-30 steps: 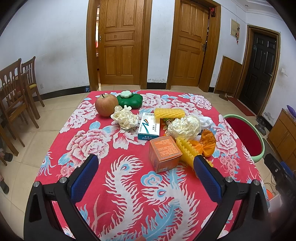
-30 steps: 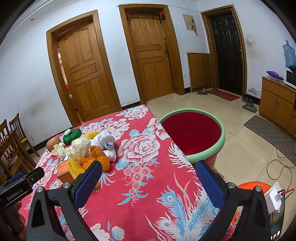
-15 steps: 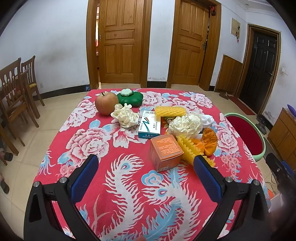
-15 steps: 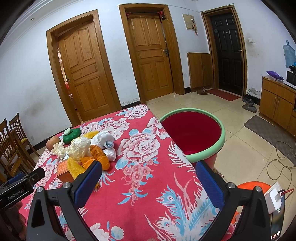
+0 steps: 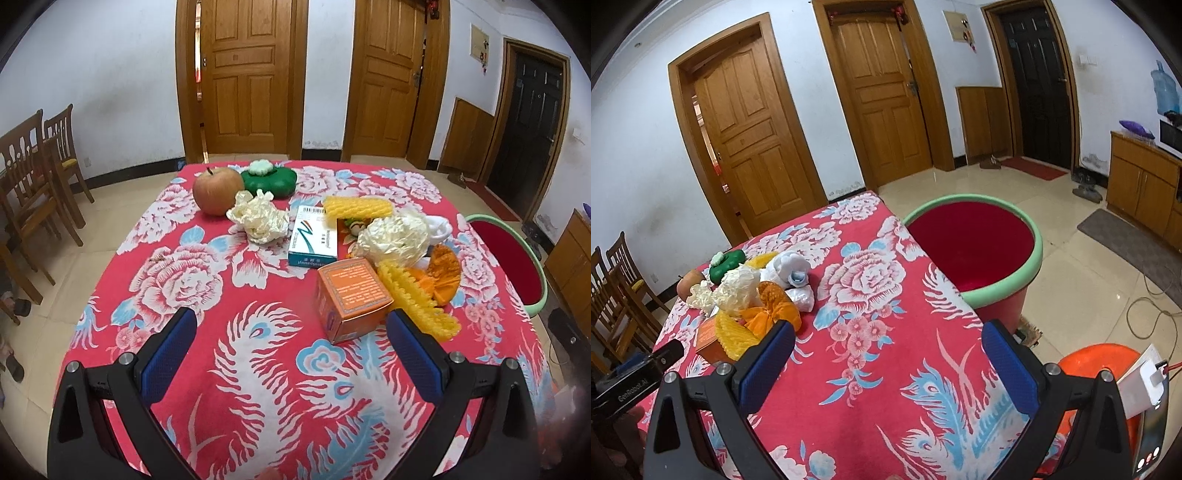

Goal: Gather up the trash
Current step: 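Grasp the orange box with the left tool while the right tool grasps the yellow foam net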

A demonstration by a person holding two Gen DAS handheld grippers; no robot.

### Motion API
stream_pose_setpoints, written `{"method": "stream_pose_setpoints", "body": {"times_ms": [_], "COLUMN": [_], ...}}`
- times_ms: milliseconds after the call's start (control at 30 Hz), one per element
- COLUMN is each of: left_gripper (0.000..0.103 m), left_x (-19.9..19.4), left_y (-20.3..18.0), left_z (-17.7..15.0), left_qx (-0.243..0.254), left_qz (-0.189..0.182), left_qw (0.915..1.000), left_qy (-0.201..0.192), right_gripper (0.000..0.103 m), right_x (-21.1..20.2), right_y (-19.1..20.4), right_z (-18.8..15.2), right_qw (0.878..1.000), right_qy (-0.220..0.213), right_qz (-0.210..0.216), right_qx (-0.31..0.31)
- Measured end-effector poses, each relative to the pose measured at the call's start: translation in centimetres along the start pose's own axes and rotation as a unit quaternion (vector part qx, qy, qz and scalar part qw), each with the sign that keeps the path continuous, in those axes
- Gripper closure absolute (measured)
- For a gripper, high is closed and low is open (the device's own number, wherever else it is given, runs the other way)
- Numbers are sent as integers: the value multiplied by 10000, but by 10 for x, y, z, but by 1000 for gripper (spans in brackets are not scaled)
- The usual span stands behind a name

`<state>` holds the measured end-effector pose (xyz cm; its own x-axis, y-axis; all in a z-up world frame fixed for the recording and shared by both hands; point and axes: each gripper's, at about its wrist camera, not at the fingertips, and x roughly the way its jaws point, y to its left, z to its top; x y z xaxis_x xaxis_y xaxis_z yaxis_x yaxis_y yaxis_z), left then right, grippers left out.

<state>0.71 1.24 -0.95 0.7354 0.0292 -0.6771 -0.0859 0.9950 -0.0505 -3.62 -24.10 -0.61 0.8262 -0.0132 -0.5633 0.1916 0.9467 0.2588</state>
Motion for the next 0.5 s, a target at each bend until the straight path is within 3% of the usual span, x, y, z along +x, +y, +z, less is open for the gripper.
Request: {"method": "stream_pose_setpoints", "body": {"times_ms": [500], "left_gripper": [6], "left_x": [47], "left_y": [-27], "left_z": [6], "left_qx": [435], "left_qz": [-178], "left_qw": [9980], "left_qy": [427], "right_gripper": [0], "right_x": [15], "right_y": [-4], "right_z": [-2], "right_qw": [9998], "right_qy": [148], "right_qz": [-51], "right_qx": [-113]}}
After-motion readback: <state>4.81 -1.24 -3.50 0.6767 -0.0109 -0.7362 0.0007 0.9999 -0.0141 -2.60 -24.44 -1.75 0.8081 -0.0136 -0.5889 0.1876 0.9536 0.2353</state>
